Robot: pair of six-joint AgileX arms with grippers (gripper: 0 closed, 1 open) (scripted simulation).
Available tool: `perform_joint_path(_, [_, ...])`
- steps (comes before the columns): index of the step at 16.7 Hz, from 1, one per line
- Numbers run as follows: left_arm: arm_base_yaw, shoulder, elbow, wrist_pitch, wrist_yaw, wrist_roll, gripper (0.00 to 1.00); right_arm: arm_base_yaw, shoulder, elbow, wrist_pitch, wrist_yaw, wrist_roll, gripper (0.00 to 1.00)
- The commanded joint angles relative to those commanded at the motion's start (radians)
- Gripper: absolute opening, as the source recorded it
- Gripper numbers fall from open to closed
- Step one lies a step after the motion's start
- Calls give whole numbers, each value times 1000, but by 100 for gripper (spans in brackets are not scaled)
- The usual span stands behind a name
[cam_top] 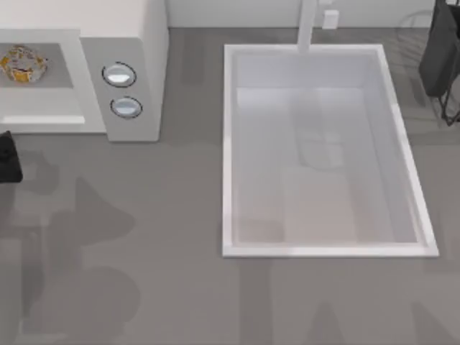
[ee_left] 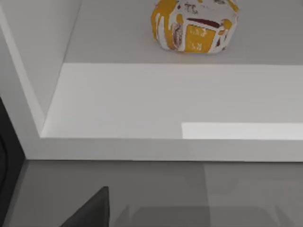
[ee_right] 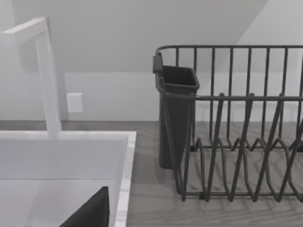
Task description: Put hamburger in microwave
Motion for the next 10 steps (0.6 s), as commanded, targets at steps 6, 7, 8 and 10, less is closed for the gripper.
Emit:
perform_joint_path(6, [0,-175,40,-226,0,-1,100,0,0,0,0,0,0,100])
perform_joint_path(7, [0,-192,44,-246,0,-1,100,0,0,0,0,0,0,100])
perform_joint_path(8, [0,-203,46,-258,-1,-1,100,0,0,0,0,0,0,100])
perform_joint_path(10, [0,-206,47,-262,-1,-1,100,0,0,0,0,0,0,100])
